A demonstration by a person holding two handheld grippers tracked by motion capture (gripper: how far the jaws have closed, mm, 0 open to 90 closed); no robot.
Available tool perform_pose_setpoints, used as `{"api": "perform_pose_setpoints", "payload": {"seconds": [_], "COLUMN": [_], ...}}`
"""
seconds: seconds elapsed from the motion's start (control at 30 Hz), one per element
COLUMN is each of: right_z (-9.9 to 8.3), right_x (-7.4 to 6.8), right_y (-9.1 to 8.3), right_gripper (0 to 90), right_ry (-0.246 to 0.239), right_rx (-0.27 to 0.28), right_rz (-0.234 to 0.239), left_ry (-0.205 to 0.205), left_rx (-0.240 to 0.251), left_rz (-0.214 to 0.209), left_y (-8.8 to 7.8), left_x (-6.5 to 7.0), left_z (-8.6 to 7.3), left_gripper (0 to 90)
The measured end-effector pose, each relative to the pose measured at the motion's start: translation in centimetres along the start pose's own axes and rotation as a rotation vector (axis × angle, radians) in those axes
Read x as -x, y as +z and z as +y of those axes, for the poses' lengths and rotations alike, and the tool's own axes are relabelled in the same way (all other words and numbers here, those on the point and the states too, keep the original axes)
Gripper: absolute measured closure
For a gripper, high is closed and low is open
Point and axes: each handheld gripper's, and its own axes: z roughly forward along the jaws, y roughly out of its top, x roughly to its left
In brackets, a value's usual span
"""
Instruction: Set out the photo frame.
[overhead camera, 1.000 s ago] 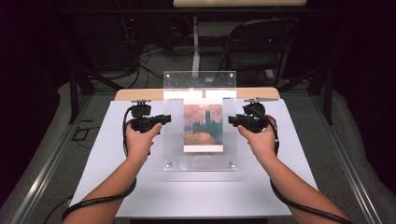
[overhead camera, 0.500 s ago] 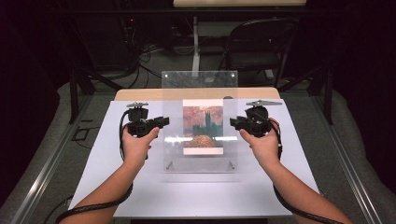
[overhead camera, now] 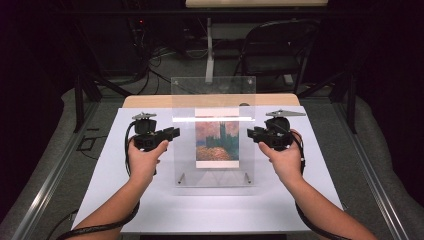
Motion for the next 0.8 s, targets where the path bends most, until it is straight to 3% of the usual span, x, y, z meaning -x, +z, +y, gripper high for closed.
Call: {"api": "perform_pose_setpoints", "payload": {"seconds": [0.43, 0.8], "right_z": [-0.6, -1.5], "right_x": [-0.5, -0.9], "right_y": [-1.3, -2.5], "right_gripper": [72.1, 72.6], "right_ry": [-0.02, -0.031], "right_rx": [0.007, 0.026], "right_rz": [0.009, 0.027], "left_ry": [0.031, 0.048], "left_rx": [0.0, 0.018], "left_rz": [0.005, -0.03], "left_y": [-1.2, -2.3], "left_x": [0.7, 1.0], "left_z": [-0.7, -1.6], "left_gripper": [72.8, 72.5]}}
